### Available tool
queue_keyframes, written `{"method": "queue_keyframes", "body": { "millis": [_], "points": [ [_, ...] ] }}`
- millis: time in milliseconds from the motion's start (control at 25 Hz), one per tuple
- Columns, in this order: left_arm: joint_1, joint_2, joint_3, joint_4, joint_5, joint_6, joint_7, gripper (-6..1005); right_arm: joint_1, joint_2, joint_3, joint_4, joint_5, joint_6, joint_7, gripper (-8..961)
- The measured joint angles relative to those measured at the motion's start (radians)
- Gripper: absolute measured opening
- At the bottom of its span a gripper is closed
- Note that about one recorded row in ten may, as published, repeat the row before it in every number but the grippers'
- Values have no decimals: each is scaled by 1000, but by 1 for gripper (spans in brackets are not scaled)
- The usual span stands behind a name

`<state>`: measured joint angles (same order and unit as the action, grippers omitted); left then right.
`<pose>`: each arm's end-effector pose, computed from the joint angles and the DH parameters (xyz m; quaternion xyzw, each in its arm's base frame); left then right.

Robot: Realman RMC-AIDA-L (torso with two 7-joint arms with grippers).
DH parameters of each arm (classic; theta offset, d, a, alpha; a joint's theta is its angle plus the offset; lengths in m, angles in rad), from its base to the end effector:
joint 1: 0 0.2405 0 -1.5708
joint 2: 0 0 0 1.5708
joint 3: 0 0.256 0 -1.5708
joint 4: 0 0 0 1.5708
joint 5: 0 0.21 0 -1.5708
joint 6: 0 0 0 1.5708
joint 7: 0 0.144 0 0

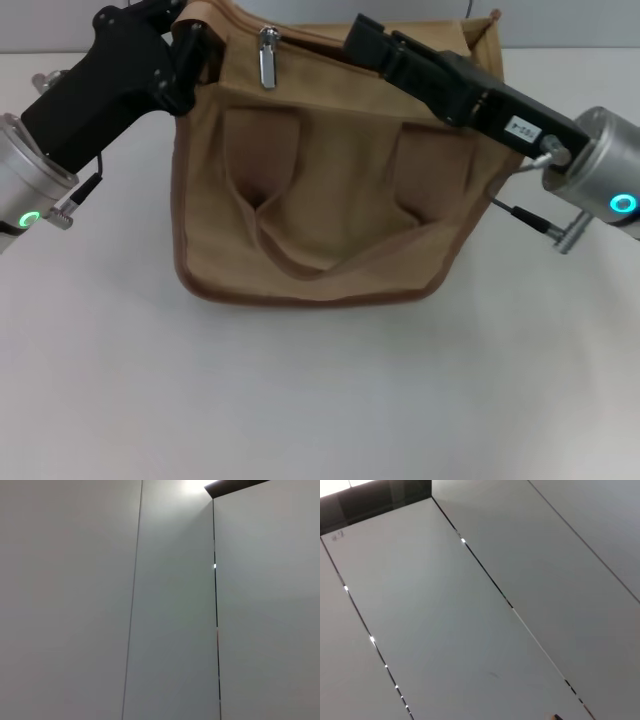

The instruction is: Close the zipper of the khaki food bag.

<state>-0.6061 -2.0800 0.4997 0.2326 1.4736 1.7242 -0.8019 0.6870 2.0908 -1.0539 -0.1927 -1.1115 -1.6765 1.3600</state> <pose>-0.2192 0.3363 0.0123 -0.7977 -0.0743 -0.5270 0.2836 0.1728 0.3358 -0.0298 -0.7897 0.2783 0.5464 0.0192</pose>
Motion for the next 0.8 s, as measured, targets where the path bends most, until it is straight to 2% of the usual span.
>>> {"method": "queue_keyframes", "body": {
  "millis": [120,280,600,800],
  "points": [
    [-10,0,1,-10,1,0,4,40,26,0,-2,8,-2,20,43,427],
    [-20,0,3,-13,2,2,7,41,58,0,-45,2,-5,73,92,423],
    [-36,0,4,-24,-1,26,10,43,73,0,-55,1,-3,105,122,419],
    [-47,0,4,-27,-1,34,12,44,91,0,-99,5,2,115,132,417]
  ]
}}
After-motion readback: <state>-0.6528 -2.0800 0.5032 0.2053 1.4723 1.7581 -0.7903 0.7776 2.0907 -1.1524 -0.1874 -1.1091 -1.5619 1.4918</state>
